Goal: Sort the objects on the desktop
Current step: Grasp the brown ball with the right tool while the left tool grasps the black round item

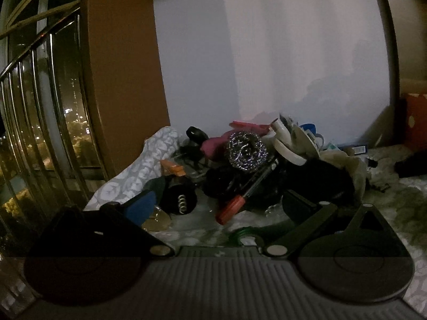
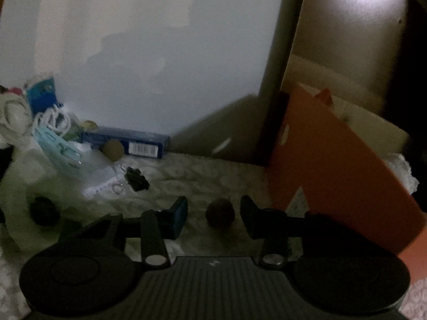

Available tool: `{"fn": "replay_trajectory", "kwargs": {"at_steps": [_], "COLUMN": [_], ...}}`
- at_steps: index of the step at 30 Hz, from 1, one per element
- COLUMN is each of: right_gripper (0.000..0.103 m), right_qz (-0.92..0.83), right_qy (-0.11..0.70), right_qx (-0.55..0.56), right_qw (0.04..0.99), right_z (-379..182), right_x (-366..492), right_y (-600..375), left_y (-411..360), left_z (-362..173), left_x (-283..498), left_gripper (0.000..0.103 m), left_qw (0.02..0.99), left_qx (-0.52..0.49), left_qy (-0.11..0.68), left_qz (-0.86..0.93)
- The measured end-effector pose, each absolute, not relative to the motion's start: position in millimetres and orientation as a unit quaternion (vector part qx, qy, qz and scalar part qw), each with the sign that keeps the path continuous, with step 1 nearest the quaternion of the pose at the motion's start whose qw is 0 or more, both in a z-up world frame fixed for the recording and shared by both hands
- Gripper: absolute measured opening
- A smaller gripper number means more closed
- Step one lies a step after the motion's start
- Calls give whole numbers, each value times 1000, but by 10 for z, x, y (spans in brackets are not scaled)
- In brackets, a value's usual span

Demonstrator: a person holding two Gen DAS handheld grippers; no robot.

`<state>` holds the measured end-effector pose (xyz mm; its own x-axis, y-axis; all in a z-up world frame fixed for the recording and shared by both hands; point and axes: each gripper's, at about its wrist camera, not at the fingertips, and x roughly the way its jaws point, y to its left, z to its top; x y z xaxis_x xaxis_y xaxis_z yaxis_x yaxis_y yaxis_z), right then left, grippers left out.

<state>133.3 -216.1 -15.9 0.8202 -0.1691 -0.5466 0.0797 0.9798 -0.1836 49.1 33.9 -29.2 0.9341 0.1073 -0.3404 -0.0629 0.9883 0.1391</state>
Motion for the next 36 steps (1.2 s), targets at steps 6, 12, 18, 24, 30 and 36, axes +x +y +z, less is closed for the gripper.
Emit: {"fn": "replay_trajectory", "kwargs": {"at_steps": [6,12,18,24,30,36], "right_gripper": [19,19,20,20,19,19], "right_qz": [-65,-64,-63,-62,-60,-54], "right_qy": [305,302,301,301,298,280], "right_qx": [-72,-70,-68,-67,-65,-62], "right_qw": [947,948,949,949,950,956], "right_z": [-159,-144,-141,-135,-130,-103], "right_x": [1339,1280,1283,1283,1272,1206], "right_y": [-2186,-2183,-2175,-2152,-2144,-2138], "left_y": [497,586,671,722,679,697], "left_z": [-342,-355,-349,-405,-398,-313], "left_x": [558,701,1000,1101,992,895], "left_gripper": [103,97,76,56,36,35], "left_qw": [978,974,970,967,968,971], "left_qx": [46,34,26,21,28,21], "left_qy": [190,202,208,214,225,210], "left_qz": [76,95,120,133,110,109]}}
